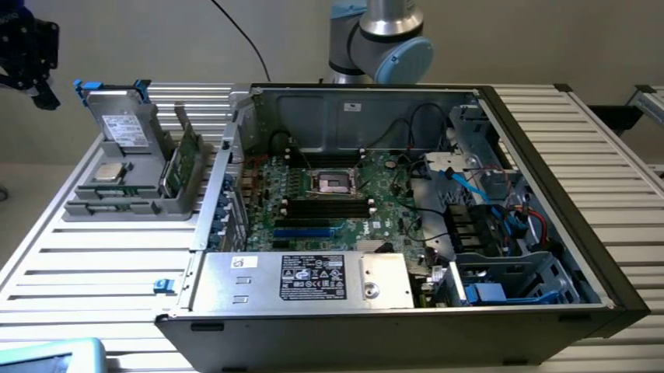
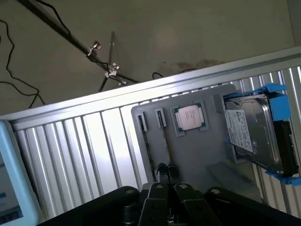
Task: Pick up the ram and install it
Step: 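Pick up the ram and move it above insertion slot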
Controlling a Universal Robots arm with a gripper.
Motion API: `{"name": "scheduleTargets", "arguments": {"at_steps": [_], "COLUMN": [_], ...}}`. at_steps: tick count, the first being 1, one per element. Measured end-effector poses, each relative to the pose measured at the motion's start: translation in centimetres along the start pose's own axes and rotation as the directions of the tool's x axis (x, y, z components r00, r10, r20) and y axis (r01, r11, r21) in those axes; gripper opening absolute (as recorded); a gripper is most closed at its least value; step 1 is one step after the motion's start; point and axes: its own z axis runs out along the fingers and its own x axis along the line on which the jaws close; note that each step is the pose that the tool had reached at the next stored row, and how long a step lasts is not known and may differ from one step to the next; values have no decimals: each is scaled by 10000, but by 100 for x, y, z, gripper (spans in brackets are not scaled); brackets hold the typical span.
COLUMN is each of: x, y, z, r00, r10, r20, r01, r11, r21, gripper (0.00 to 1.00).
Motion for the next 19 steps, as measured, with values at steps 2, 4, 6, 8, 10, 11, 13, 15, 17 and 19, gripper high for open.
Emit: {"name": "scheduleTargets", "arguments": {"at_steps": [2,4,6,8,10,11,13,15,17,19], "x": [0,0,0,0,0,0,0,0,0,0], "y": [0,0,0,0,0,0,0,0,0,0], "z": [-1,0,0,0,0,0,0,0,0,0], "r00": [9995,9993,9993,9992,9976,9962,9935,9935,9935,9935], "r10": [-328,-364,-365,-402,-694,-872,-1136,-1137,-1137,-1137], "r20": [-18,-21,-20,-22,-34,-42,-52,-53,-53,-53], "r01": [328,364,365,401,694,872,1136,1137,1137,1137], "r11": [9995,9993,9993,9992,9976,9962,9935,9935,9935,9935], "r21": [-2,-2,-2,-3,-4,-6,-9,-8,-9,-9], "gripper": [11,11,11,11,11,11,11,11,11,11]}}
